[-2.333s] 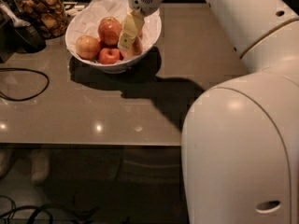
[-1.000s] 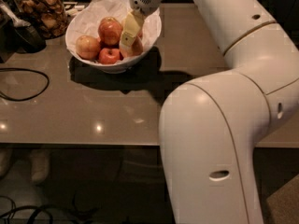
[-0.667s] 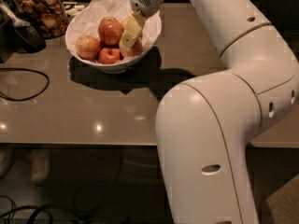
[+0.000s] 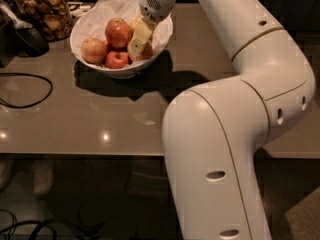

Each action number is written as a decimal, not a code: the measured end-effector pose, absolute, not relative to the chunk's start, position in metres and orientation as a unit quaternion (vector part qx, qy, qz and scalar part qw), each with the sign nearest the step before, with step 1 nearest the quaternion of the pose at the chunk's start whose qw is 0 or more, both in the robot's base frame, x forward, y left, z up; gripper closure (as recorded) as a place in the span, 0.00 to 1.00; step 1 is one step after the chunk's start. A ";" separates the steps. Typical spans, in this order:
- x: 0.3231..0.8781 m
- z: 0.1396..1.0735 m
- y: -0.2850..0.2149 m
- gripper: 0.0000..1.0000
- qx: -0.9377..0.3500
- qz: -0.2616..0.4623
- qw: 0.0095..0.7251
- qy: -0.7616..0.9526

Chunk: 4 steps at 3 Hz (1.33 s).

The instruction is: Pick apple from white bowl

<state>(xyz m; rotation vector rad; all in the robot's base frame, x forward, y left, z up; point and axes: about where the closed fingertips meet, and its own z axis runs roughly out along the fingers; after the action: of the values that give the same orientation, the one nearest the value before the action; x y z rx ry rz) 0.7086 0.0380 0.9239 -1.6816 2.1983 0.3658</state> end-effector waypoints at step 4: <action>0.707 0.903 0.035 0.36 -0.588 0.141 0.156 0.781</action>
Offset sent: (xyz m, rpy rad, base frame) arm -0.0163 -0.0160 -0.0084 -0.0379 0.0865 0.0067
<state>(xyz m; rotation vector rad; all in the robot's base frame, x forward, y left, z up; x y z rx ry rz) 0.7074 0.0346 0.9029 -1.6855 2.2364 0.4026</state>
